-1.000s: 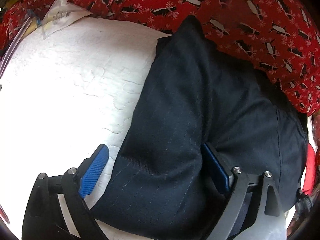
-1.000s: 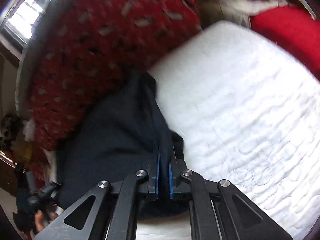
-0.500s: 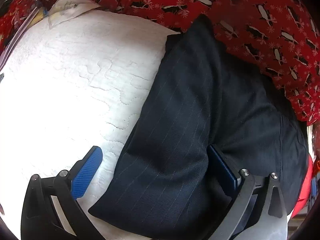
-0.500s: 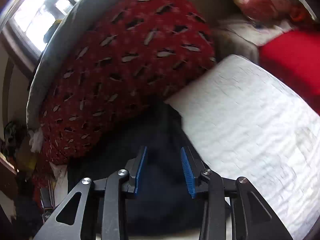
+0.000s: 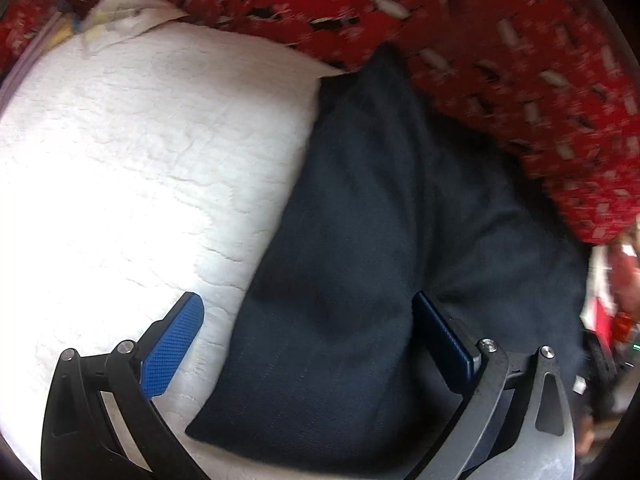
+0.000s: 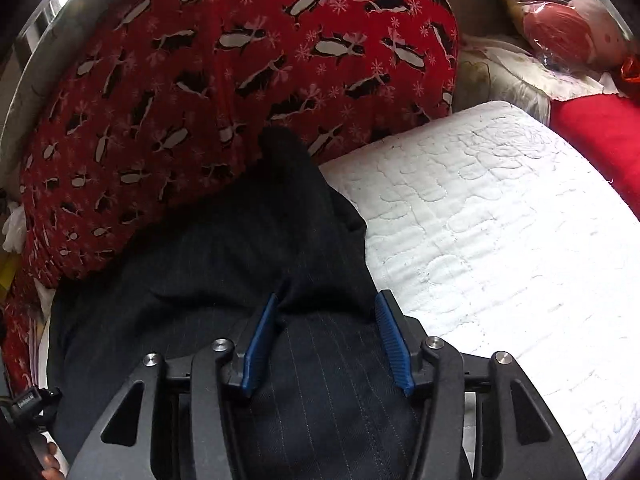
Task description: Fold large clothes
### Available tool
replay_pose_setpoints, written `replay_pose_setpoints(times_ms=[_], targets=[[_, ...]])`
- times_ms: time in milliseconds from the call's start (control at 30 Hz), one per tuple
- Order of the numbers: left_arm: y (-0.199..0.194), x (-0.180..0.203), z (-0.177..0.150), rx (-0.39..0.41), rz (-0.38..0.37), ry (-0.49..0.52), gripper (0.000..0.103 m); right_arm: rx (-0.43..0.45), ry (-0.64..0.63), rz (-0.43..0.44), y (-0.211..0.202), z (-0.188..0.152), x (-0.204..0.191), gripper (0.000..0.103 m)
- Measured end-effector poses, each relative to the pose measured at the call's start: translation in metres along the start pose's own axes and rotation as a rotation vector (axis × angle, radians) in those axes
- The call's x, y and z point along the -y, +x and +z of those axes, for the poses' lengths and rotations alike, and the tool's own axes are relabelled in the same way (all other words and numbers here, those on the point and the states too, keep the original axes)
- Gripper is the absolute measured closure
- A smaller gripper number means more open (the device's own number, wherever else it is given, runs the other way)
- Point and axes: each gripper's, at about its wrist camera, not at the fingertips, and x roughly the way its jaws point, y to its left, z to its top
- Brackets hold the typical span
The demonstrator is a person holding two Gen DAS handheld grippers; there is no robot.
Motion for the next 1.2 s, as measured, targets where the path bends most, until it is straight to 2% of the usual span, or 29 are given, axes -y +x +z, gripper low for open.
replay_pose_setpoints(times_ms=[67, 133, 200, 233, 267, 333, 400, 467, 533, 567, 600, 633, 700, 767, 800, 867, 900, 967, 1000, 1033, 1067, 1100, 1167, 1200], targets=[[-0.019, -0.004, 0.003, 0.045, -0.074, -0.037, 0.005, -0.002, 0.007, 0.021, -0.001, -0.001, 0.003, 0.049], [-0.045, 0.0, 0.013, 0.126, -0.122, -0.047, 0.005, -0.032, 0.009, 0.02, -0.003, 0.002, 0.003, 0.048], [-0.062, 0.014, 0.027, 0.184, -0.126, -0.015, 0.005, -0.039, 0.026, -0.031, -0.012, 0.016, -0.003, 0.045], [-0.067, 0.027, 0.037, 0.2, -0.114, 0.022, 0.005, 0.017, 0.055, -0.036, -0.023, 0.019, -0.005, 0.044], [-0.067, 0.038, 0.043, 0.207, -0.095, 0.05, 0.005, 0.06, 0.07, -0.009, -0.032, 0.027, -0.013, 0.044], [-0.059, 0.057, 0.054, 0.232, -0.064, 0.077, 0.005, 0.08, 0.054, 0.023, -0.037, 0.03, -0.025, 0.042], [-0.039, 0.07, 0.064, 0.202, -0.012, 0.098, 0.005, 0.085, 0.003, -0.005, -0.034, 0.029, -0.04, 0.034], [-0.009, 0.074, 0.066, 0.149, 0.051, 0.101, 0.005, 0.042, -0.034, -0.036, -0.017, 0.025, -0.046, 0.026], [0.03, 0.072, 0.065, 0.051, 0.137, 0.096, 0.004, -0.074, -0.051, -0.133, 0.016, 0.016, -0.042, 0.019], [0.052, 0.065, 0.063, -0.014, 0.167, 0.081, 0.002, -0.054, -0.06, -0.126, 0.019, 0.013, -0.041, 0.014], [0.061, 0.058, 0.061, -0.024, 0.138, 0.048, 0.0, -0.033, -0.07, -0.121, 0.017, 0.012, -0.043, 0.013], [0.057, 0.055, 0.06, 0.021, 0.118, 0.033, 0.0, -0.053, -0.085, -0.131, 0.02, 0.013, -0.046, 0.011], [0.055, 0.057, 0.06, 0.012, 0.122, 0.042, 0.0, -0.078, -0.107, -0.14, 0.019, 0.014, -0.05, 0.01], [0.044, 0.054, 0.063, 0.005, 0.078, 0.042, 0.004, -0.091, -0.118, -0.159, 0.011, 0.018, -0.054, 0.012], [0.035, 0.05, 0.065, 0.011, 0.04, 0.029, 0.008, -0.06, -0.118, -0.167, 0.001, 0.02, -0.055, 0.015], [0.008, 0.038, 0.066, 0.059, -0.03, 0.013, 0.008, 0.035, -0.102, -0.102, -0.028, 0.018, -0.057, 0.017], [-0.003, 0.033, 0.065, 0.089, -0.048, 0.012, 0.008, 0.052, -0.101, -0.061, -0.036, 0.016, -0.058, 0.017], [-0.019, 0.022, 0.06, 0.114, -0.04, 0.011, 0.008, 0.054, -0.118, 0.007, -0.046, 0.005, -0.061, 0.017], [-0.019, 0.016, 0.057, 0.103, -0.032, 0.006, 0.008, 0.03, -0.143, 0.007, -0.044, -0.003, -0.063, 0.016], [-0.012, 0.009, 0.053, 0.06, 0.007, 0.003, 0.008, -0.007, -0.177, -0.024, -0.037, -0.01, -0.066, 0.016], [-0.002, 0.005, 0.051, 0.014, 0.052, 0.006, 0.008, -0.065, -0.239, -0.105, -0.023, -0.019, -0.069, 0.016], [0.006, -0.001, 0.048, -0.029, 0.057, 0.004, 0.008, -0.078, -0.285, -0.147, -0.017, -0.024, -0.074, 0.016], [0.003, -0.017, 0.045, -0.048, -0.021, -0.056, 0.008, -0.046, -0.32, -0.203, -0.029, -0.025, -0.087, 0.017], [-0.005, -0.026, 0.045, -0.032, -0.074, -0.106, 0.008, -0.036, -0.307, -0.195, -0.037, -0.024, -0.089, 0.017]])
